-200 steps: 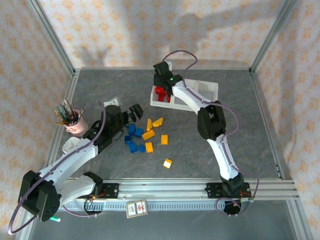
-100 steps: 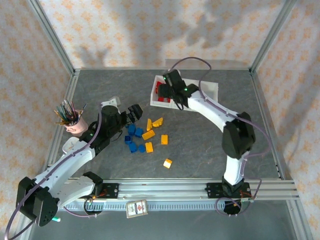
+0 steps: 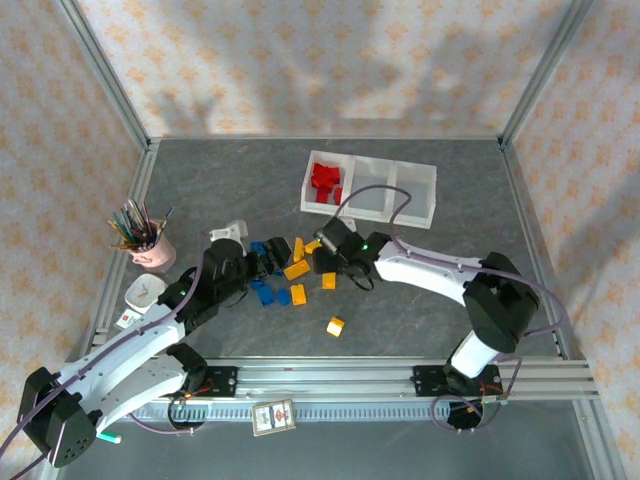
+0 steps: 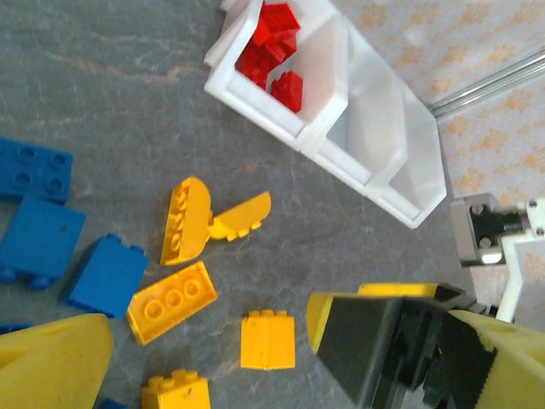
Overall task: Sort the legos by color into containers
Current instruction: Pick up the lego from the center of the table.
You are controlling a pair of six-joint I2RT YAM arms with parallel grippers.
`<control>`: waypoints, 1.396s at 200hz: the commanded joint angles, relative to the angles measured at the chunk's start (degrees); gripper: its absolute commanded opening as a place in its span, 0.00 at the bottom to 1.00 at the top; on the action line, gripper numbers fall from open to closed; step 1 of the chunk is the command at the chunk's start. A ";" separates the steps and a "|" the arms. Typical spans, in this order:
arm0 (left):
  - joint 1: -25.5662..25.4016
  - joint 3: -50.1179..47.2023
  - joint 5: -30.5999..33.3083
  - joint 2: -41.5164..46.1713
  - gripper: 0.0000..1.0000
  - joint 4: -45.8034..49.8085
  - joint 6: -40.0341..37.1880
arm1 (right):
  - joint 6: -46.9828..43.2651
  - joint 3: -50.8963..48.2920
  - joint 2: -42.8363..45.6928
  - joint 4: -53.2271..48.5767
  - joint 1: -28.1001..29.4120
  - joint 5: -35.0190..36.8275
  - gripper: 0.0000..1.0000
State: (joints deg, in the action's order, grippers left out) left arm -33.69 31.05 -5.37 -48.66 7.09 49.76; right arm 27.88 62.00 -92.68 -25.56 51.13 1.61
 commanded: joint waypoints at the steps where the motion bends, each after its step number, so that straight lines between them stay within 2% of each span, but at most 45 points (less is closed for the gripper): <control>1: -1.34 -1.74 2.77 1.18 0.99 -0.02 3.41 | 6.16 -2.07 2.15 0.25 2.54 2.24 0.82; 41: -2.08 -3.58 3.77 1.47 0.99 -0.85 4.94 | 9.46 -4.56 -1.10 2.09 4.47 2.98 0.83; 104: -2.09 -3.89 5.54 1.56 0.99 -0.94 5.06 | 8.69 -1.08 -7.24 4.76 4.50 4.56 0.74; 163: -2.08 -3.46 5.63 0.78 0.99 -1.58 4.64 | 8.46 -0.56 -10.30 6.31 4.46 5.07 0.55; 223: -2.11 -1.92 5.12 -0.99 0.99 -1.86 3.86 | 8.16 -0.83 -8.91 5.66 4.48 5.69 0.34; 279: -2.13 0.49 4.02 -2.24 0.99 -2.28 2.28 | 7.30 -0.48 -1.56 2.91 1.53 6.04 0.32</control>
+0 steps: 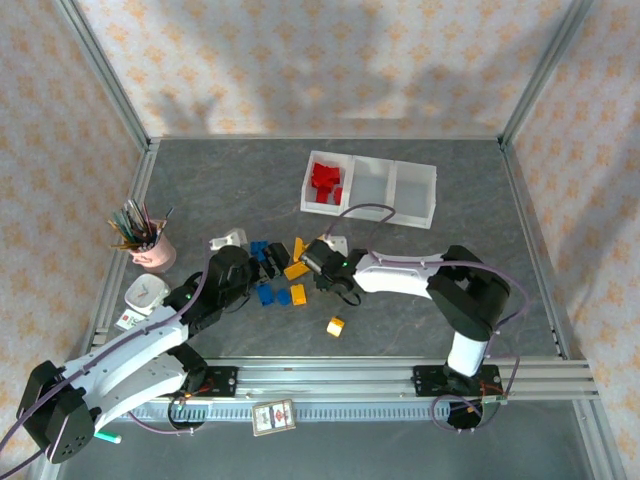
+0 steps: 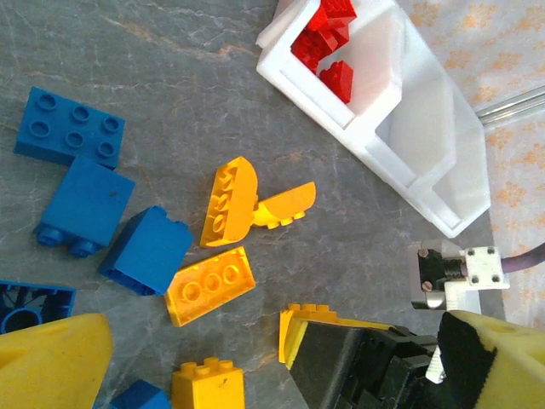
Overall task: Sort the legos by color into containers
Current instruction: Pick up the lego from the center of the table, then place the lego in the container.
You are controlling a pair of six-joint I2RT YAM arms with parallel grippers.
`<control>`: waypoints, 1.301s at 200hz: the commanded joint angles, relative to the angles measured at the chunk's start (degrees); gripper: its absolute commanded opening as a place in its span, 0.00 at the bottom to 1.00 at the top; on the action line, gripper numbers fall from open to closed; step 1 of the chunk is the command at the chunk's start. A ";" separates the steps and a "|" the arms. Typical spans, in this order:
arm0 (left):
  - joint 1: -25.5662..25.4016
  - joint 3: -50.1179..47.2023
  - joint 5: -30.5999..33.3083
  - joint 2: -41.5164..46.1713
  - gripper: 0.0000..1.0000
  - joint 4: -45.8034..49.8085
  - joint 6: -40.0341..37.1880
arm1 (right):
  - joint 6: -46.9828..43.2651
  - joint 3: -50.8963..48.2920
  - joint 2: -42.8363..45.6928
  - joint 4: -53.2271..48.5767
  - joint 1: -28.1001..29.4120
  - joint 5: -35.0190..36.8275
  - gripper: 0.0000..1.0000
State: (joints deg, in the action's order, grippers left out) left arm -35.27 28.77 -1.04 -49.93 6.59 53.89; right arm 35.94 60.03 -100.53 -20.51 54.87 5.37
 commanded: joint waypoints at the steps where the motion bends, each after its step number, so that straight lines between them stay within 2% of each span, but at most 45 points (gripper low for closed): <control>1: -0.53 2.81 -0.34 -1.01 0.99 -1.81 -1.90 | -0.87 1.53 6.47 -2.19 -2.35 2.28 0.32; 29: -0.51 4.84 -0.97 -3.37 0.99 -3.01 -3.45 | -3.42 2.40 9.68 -2.93 -7.19 2.31 0.32; 62: -0.51 8.10 -1.69 -7.52 0.99 -4.91 -5.56 | -7.49 5.80 8.94 -2.60 -14.58 3.49 0.32; 136: 0.04 14.84 -2.74 -14.75 0.99 -7.18 -9.40 | -15.10 20.59 -4.39 0.84 -26.99 3.02 0.32; 186: 1.52 16.49 -3.77 -16.69 0.99 -8.31 -10.12 | -18.23 29.37 -14.37 1.87 -29.54 2.08 0.33; 203: 1.93 16.70 -4.15 -16.69 0.99 -8.40 -10.11 | -18.49 31.79 -16.62 0.81 -29.79 1.62 0.39; 230: 2.30 16.90 -3.97 -16.01 0.99 -7.92 -10.37 | -18.95 32.20 -15.72 0.75 -29.78 0.95 0.51; 260: 2.39 17.42 -4.07 -15.25 0.99 -6.61 -10.73 | -18.99 30.48 -11.87 0.09 -29.73 0.58 0.55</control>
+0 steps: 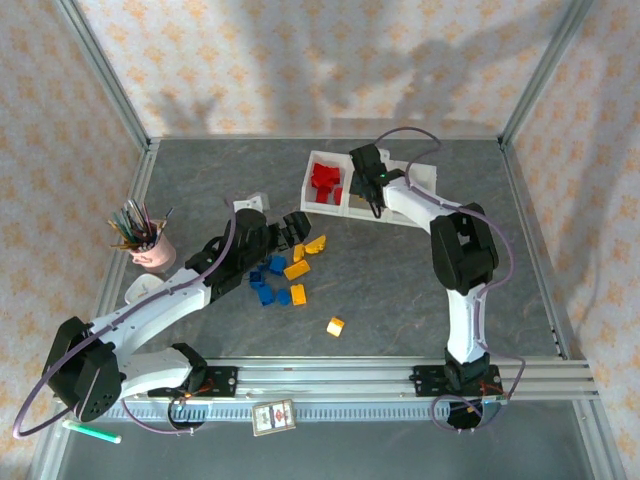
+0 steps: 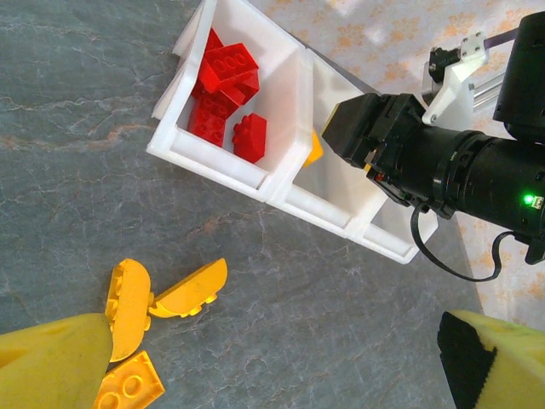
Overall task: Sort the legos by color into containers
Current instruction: Place the lego in the container, then pick up the lego from the bottom-center of the table.
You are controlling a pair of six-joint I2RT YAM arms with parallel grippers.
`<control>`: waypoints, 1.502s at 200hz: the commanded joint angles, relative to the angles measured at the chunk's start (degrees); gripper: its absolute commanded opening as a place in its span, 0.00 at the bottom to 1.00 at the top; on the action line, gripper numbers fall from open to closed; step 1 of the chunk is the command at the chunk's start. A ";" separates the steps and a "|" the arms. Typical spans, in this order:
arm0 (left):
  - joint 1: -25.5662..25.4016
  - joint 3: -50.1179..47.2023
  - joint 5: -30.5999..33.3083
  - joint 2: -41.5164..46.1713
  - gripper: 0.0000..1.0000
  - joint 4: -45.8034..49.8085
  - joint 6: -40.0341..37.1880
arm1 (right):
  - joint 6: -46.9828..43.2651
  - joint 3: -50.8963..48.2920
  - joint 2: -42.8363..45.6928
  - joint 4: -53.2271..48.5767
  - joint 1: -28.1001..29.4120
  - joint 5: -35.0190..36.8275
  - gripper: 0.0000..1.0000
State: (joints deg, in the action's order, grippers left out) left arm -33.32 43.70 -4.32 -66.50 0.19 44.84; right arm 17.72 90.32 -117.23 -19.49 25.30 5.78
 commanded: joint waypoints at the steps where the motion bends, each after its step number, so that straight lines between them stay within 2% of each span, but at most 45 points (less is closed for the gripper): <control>1: 0.45 2.47 -0.79 1.34 0.99 -0.20 -1.68 | -0.76 0.07 5.00 -1.01 -0.16 0.14 0.55; 41: 0.47 1.07 -0.89 3.57 0.99 1.66 -1.94 | 0.96 -7.34 13.23 -2.49 1.79 -2.48 0.60; 84: 0.54 -1.42 0.00 7.63 0.99 6.58 -2.83 | 4.46 -17.15 22.03 -6.79 6.89 -2.34 0.64; 154: 0.71 -8.54 -1.03 13.58 0.99 10.23 -1.91 | 16.49 -30.38 31.10 -11.44 21.98 -1.23 0.71; 221: 0.76 -12.85 -1.74 18.36 0.99 11.85 -0.64 | 31.23 -35.21 30.24 -14.35 36.81 -0.15 0.77; 259: 0.71 -14.78 -3.43 19.52 0.99 11.28 -0.19 | 35.47 -37.35 28.14 -13.12 41.58 -1.86 0.82; 300: 0.67 -15.92 -5.64 19.84 0.99 10.24 0.33 | 38.61 -37.44 24.83 -13.30 43.92 -2.22 0.84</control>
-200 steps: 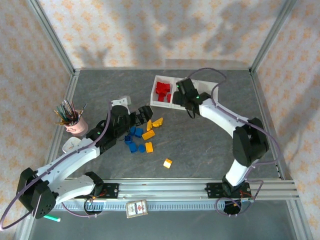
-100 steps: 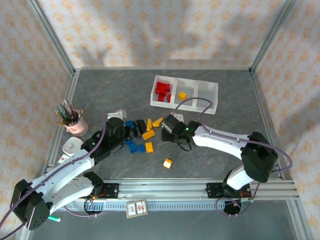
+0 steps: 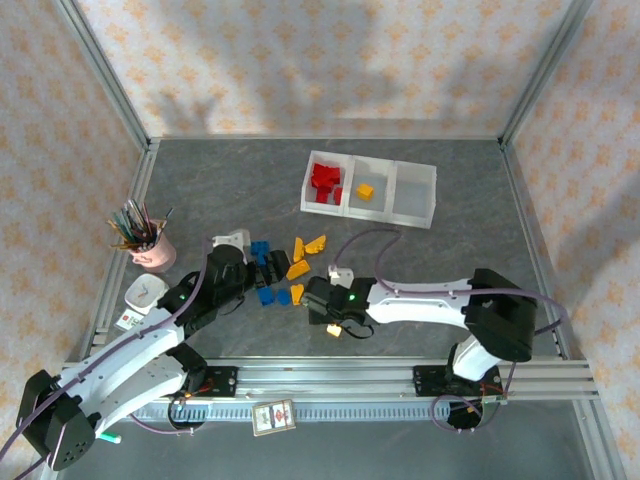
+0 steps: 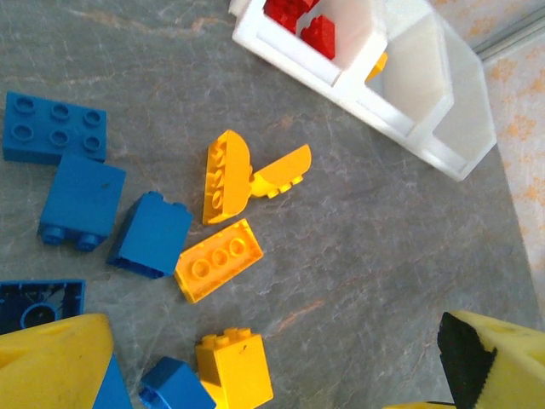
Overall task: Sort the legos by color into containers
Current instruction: Pick up the lego from the bottom-center of the table.
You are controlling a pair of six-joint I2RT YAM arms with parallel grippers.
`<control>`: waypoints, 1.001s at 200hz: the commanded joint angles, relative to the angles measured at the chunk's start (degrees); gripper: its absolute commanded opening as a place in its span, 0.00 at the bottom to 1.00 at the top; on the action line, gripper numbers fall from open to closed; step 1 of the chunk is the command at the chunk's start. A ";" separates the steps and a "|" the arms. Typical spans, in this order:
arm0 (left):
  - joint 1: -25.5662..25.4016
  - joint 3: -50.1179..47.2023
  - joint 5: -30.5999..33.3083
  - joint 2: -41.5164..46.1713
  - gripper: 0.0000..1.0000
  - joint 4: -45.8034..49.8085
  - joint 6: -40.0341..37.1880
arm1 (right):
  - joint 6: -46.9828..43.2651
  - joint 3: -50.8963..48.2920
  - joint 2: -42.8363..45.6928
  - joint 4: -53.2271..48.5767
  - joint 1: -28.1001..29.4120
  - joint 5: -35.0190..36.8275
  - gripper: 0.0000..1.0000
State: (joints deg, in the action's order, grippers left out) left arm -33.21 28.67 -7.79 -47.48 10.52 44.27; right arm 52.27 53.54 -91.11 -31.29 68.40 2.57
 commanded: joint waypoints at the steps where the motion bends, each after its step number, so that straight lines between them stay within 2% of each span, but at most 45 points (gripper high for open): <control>1: 0.58 -0.89 -2.20 0.82 0.99 -0.13 0.95 | 4.15 -0.73 -1.32 -1.50 0.84 0.97 0.84; 22: 0.60 -1.31 -2.73 1.08 0.99 -0.85 1.28 | 5.93 -1.44 -2.35 -1.69 1.19 0.77 0.82; 127: 0.60 -1.60 -2.78 0.64 0.99 -1.81 1.61 | 9.60 -4.46 -0.76 -5.38 2.79 -0.72 0.56; 159: 0.60 -1.52 -2.92 0.40 0.99 -2.61 2.00 | 8.47 -4.14 -0.95 -3.57 2.79 0.77 0.44; 200: 0.45 -0.48 -3.29 0.11 0.99 -2.43 2.22 | 7.10 -1.98 -0.30 -4.29 2.83 3.35 0.35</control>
State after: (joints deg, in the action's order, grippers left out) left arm -33.21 27.59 -10.15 -47.27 9.56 45.58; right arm 59.83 50.17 -92.73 -34.63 70.50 3.09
